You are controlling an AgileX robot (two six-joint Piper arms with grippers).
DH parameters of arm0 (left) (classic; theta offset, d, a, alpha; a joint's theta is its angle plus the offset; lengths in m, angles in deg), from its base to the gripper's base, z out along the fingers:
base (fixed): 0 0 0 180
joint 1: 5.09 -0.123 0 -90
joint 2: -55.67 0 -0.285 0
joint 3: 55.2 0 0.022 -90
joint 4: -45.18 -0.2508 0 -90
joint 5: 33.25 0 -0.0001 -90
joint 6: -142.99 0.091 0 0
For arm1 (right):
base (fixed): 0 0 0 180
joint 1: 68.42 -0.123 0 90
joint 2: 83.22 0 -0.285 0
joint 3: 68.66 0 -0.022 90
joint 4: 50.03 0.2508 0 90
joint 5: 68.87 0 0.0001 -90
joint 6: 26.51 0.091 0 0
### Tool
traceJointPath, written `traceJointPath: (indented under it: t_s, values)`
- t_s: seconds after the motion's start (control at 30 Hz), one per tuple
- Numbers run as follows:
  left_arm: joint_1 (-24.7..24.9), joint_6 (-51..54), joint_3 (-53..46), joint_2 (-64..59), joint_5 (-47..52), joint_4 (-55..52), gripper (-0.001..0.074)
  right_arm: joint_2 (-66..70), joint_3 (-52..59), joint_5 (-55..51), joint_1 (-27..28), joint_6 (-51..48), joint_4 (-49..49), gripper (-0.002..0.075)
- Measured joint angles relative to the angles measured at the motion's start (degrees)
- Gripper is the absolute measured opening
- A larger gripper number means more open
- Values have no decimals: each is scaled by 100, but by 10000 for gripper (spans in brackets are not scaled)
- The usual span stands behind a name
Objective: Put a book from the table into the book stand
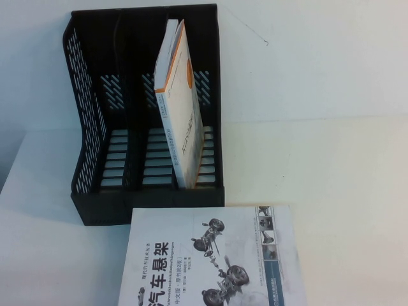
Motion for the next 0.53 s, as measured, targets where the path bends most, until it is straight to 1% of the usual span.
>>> traceJointPath:
  t_s: [0.07,0.13,0.2,0.23,0.37,0.53]
  values:
    - [0,0,0,0,10,0,-1,-210,249,442,616,-743,493,-1]
    - [0,0,0,0,14,0,-1,-261,589,885,1107,-1255,890,-1]
    - [0,0,0,0,14,0,-1,-274,858,1219,1448,-1459,1041,-1]
    - [0,0,0,0,14,0,-1,-274,917,1198,1552,-1512,1054,-1]
    - [0,5,0,0,29,0,-1,-274,956,753,1632,-1602,999,-1]
    - [0,5,0,0,52,0,-1,-274,931,644,1620,-1602,967,-1]
